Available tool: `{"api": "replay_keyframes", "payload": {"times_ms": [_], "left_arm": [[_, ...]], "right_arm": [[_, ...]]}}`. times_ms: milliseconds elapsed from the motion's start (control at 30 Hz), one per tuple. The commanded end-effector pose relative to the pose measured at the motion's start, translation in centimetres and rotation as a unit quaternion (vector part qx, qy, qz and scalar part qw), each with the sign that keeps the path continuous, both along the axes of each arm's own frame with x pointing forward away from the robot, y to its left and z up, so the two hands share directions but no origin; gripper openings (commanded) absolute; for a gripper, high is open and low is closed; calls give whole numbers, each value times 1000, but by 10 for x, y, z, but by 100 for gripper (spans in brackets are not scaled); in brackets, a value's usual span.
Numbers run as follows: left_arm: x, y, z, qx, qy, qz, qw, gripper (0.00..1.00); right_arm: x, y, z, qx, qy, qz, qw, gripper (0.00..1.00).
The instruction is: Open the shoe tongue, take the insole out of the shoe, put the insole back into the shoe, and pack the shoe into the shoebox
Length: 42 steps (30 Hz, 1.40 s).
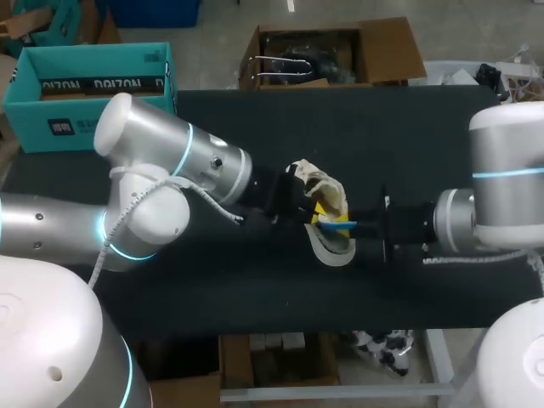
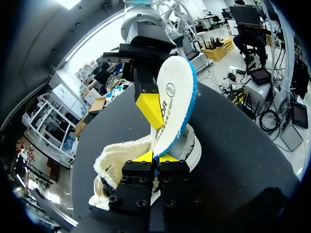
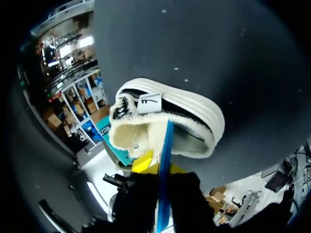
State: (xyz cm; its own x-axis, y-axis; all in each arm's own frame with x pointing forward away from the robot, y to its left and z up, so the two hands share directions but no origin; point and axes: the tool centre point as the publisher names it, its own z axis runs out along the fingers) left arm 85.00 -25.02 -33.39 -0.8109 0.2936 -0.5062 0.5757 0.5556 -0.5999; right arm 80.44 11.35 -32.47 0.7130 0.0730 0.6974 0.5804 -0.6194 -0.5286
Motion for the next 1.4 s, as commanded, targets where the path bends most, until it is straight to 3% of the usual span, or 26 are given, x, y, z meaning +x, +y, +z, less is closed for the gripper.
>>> {"api": "replay_keyframes", "payload": {"times_ms": [33, 533, 667, 767, 800, 933, 1100, 1400], "left_arm": [[-4, -4, 0, 2, -1, 3, 1000, 0], [-4, 7, -7, 16, 4, 45, 999, 1], [-1, 6, -10, 17, 9, 50, 999, 20], [-1, 4, -11, 13, 15, 48, 999, 49], [-2, 4, -10, 12, 17, 46, 999, 50], [-3, 1, -9, 10, 17, 44, 999, 48], [-3, -1, -10, 12, 19, 43, 999, 42], [-6, -2, -11, 11, 23, 44, 999, 41]], "right_arm": [[5, -1, 0, -1, 0, 6, 1000, 0], [20, -5, -21, 7, 3, 18, 1000, 0], [21, -5, -22, 4, 6, 15, 1000, 0], [20, -6, -20, -1, 9, 5, 1000, 0], [19, -6, -18, -1, 8, 5, 1000, 0], [17, -10, -17, -4, 7, 0, 1000, 0], [25, -12, -29, 1, 20, -3, 1000, 0], [38, -16, -39, 6, 35, -7, 999, 0]]}}
